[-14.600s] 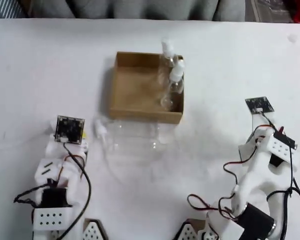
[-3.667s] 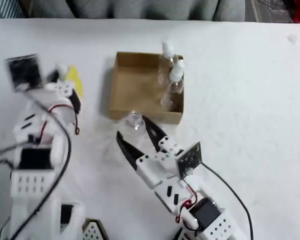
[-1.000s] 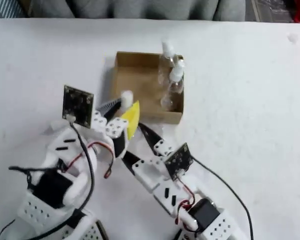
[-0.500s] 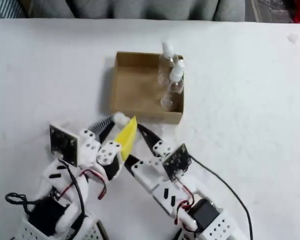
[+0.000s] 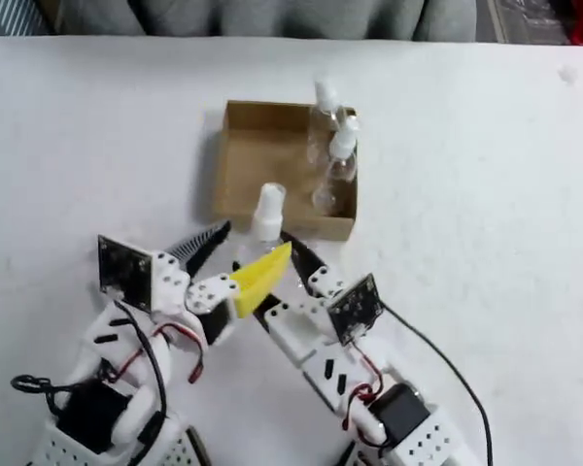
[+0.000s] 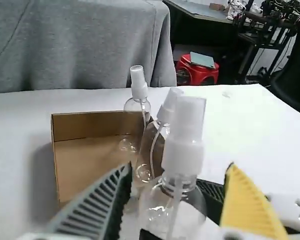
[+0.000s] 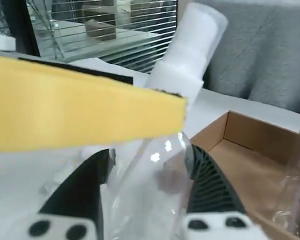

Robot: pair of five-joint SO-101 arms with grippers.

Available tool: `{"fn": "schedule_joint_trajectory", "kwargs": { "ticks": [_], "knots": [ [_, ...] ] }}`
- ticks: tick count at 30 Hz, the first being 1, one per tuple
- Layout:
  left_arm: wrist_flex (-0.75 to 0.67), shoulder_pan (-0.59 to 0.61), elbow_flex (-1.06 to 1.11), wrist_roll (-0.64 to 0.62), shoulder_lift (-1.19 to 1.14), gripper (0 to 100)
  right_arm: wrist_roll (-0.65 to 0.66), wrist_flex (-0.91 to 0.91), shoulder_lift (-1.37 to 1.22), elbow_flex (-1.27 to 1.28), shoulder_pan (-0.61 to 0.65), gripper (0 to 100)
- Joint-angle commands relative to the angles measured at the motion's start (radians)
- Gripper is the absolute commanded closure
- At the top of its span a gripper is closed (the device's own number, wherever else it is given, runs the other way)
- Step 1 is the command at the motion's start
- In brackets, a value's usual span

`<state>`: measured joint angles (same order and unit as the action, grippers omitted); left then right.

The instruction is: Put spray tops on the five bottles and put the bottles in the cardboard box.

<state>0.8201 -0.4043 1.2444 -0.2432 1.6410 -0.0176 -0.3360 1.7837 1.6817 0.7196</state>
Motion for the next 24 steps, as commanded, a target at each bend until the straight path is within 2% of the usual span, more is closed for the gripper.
{"fn": "schedule_joint_trajectory", "kwargs": {
  "ticks": [1, 12, 15, 19, 24],
  "knots": [
    [0.003, 0.015, -0.012, -0.012, 0.012, 72, 0.011, 0.005, 0.013, 0.009, -0.042, 98.4],
    [0.060, 0.016, -0.018, -0.014, 0.048, 73, 0.011, 0.010, 0.013, 0.009, -0.084, 98.4],
    [0.098, 0.036, -0.020, -0.014, 0.162, 80, 0.011, 0.010, 0.013, 0.009, -0.084, 98.4],
    [0.150, 0.036, -0.041, -0.012, 0.193, 98, 0.011, 0.012, 0.013, 0.009, -0.084, 98.4],
    [0.155, 0.036, -0.014, -0.011, 0.176, 97, 0.009, 0.035, 0.013, 0.009, -0.130, 98.4]
  ]
}}
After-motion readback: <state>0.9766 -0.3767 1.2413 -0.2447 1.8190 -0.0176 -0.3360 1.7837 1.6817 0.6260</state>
